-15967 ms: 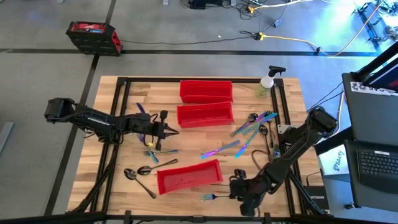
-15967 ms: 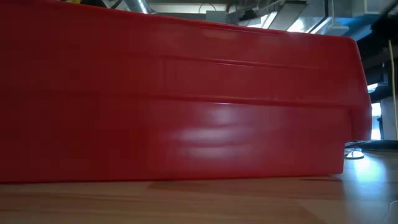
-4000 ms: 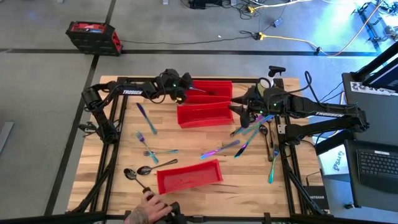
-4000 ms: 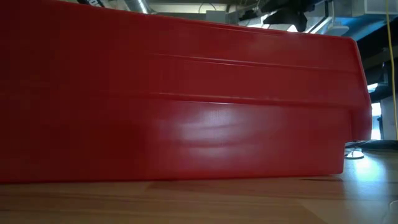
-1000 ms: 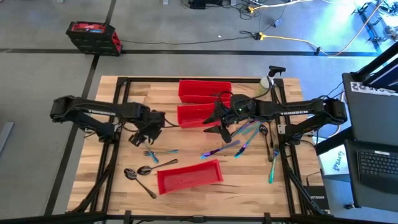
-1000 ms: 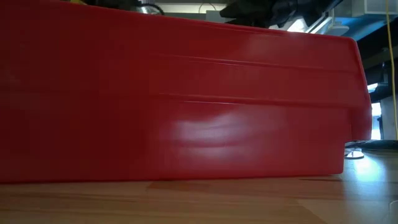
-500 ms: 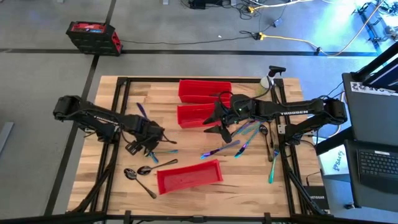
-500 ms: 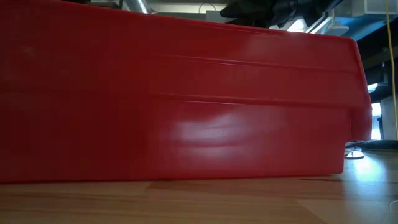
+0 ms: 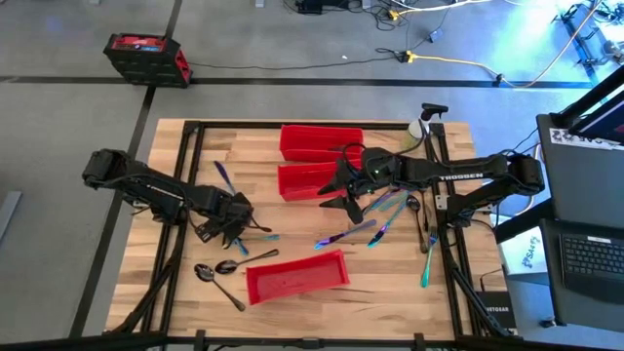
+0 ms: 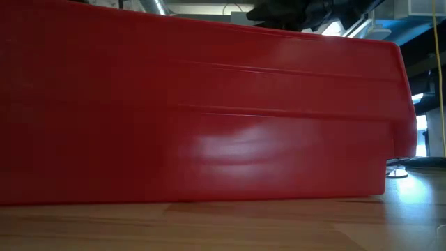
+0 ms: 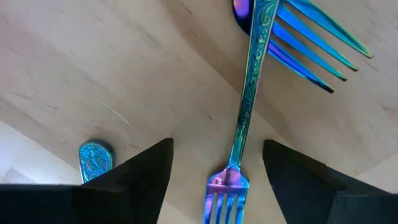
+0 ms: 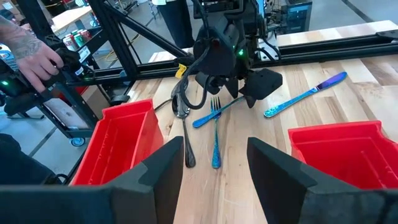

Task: Sort silverware
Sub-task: Put the purple fork into the top red bin

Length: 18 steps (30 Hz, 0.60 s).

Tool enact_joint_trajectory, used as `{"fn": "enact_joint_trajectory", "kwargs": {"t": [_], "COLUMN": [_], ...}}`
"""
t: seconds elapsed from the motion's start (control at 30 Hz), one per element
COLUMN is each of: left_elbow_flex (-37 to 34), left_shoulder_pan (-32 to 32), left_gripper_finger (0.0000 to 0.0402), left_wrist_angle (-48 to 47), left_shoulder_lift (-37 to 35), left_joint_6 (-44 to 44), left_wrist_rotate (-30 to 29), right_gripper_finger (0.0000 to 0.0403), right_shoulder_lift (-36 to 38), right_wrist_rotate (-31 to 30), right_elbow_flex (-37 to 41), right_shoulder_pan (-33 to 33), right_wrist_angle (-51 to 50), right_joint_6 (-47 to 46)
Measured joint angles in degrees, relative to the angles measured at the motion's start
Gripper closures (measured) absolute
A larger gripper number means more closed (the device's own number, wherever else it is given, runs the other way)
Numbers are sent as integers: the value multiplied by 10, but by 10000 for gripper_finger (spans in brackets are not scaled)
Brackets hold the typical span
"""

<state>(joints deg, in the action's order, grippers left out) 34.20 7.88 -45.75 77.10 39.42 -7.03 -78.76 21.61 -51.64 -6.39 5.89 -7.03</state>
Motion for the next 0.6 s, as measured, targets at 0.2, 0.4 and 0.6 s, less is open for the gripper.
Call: {"fn": "enact_joint_trajectory", "kwargs": {"t": [0.2, 0.4, 0.6], "left_elbow_flex": [-1, -2, 0], "left_shoulder_pan": [2, 2, 2], "left_gripper_finger": [188, 306, 362], "left_wrist_angle": [5, 4, 2], "left_shoulder_lift": [0, 0, 0], "left_joint_6": [15, 13, 30], "left_wrist_rotate": [-2, 10, 2], "right_gripper_finger": [242, 242, 242], "right_shoulder_lift": [0, 0, 0], "right_wrist_rotate": [-1, -1, -1], "right_elbow_flex": [0, 0, 0], "right_shoulder_pan": [0, 0, 0], "right_wrist_angle": [0, 0, 0], "right_joint_6": [0, 0, 0]}}
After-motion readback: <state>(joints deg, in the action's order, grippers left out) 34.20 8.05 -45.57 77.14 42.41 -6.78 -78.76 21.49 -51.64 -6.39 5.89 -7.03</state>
